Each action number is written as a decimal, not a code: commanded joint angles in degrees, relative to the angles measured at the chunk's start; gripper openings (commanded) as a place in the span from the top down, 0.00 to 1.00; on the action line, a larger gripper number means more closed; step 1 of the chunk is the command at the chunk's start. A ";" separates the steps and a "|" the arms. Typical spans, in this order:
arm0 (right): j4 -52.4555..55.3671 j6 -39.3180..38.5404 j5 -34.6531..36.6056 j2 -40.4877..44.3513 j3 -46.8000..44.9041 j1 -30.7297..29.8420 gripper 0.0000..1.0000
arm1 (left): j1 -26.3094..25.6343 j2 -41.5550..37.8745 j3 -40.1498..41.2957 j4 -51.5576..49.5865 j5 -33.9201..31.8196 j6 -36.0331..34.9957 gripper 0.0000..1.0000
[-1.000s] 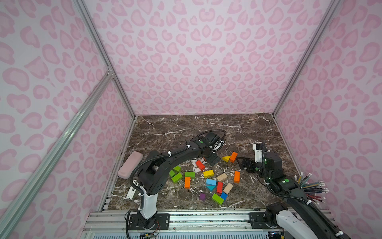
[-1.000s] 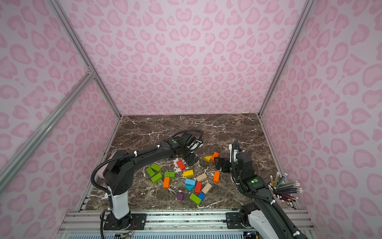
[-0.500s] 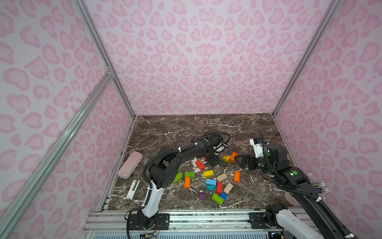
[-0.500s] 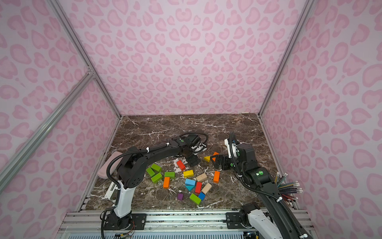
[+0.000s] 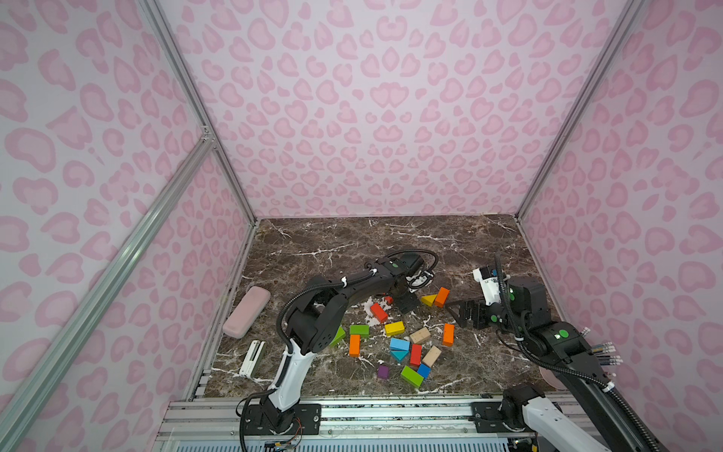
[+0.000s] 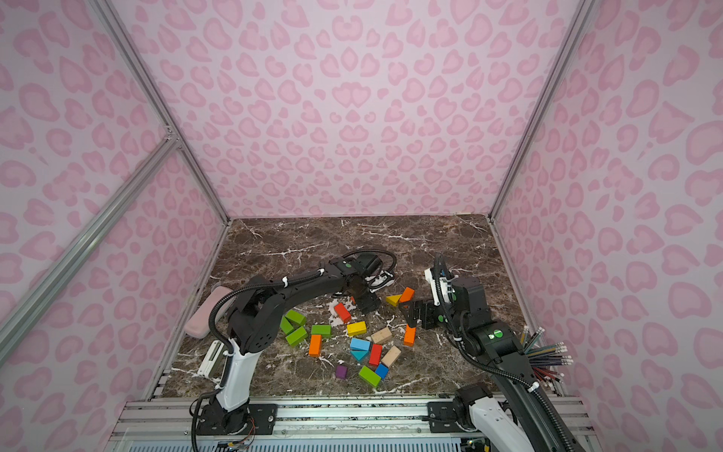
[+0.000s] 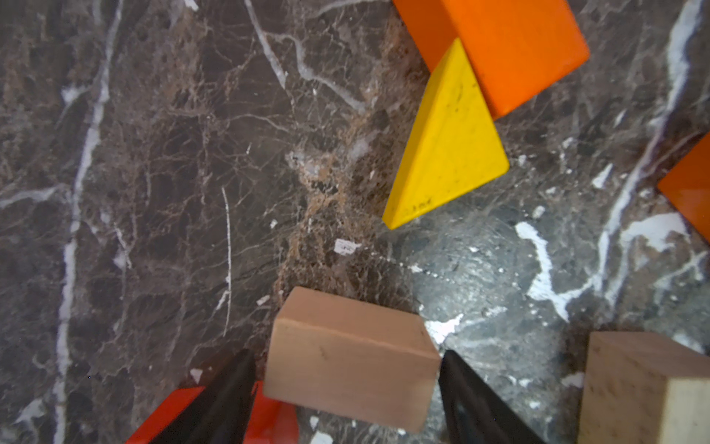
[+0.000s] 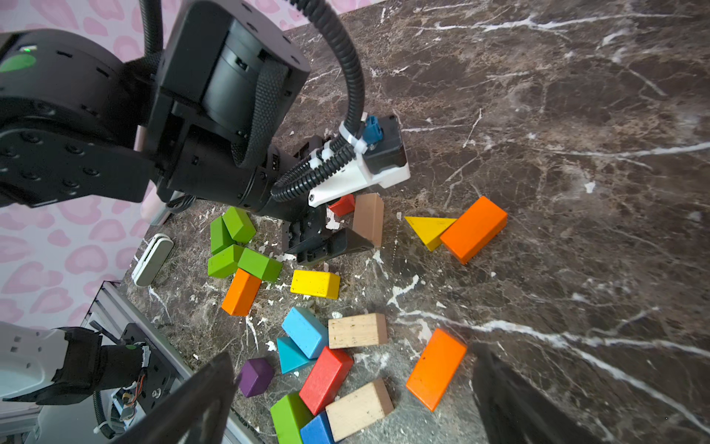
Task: Assemble a heart with building blocks
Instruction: Assemble the building block at the center of the board.
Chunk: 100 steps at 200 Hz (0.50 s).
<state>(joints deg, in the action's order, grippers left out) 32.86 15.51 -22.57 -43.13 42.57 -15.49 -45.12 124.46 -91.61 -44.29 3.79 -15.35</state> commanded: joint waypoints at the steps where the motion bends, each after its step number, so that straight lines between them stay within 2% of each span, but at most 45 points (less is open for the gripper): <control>1: -0.55 -0.68 -1.07 0.32 0.12 -0.05 0.01 | 0.10 0.15 -0.92 1.54 1.45 0.10 0.32; 57: -0.34 -0.81 -1.32 -0.04 0.06 -0.05 0.01 | -0.01 -0.13 -0.33 1.62 2.43 3.50 0.46; 100: -0.43 -0.67 -1.25 -0.09 0.06 -0.03 0.01 | -1.09 -2.25 3.59 4.82 1.33 11.58 0.51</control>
<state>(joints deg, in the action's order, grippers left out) 33.01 15.40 -23.31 -43.16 42.57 -15.49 -45.58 123.33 -89.49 -42.15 5.04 -9.93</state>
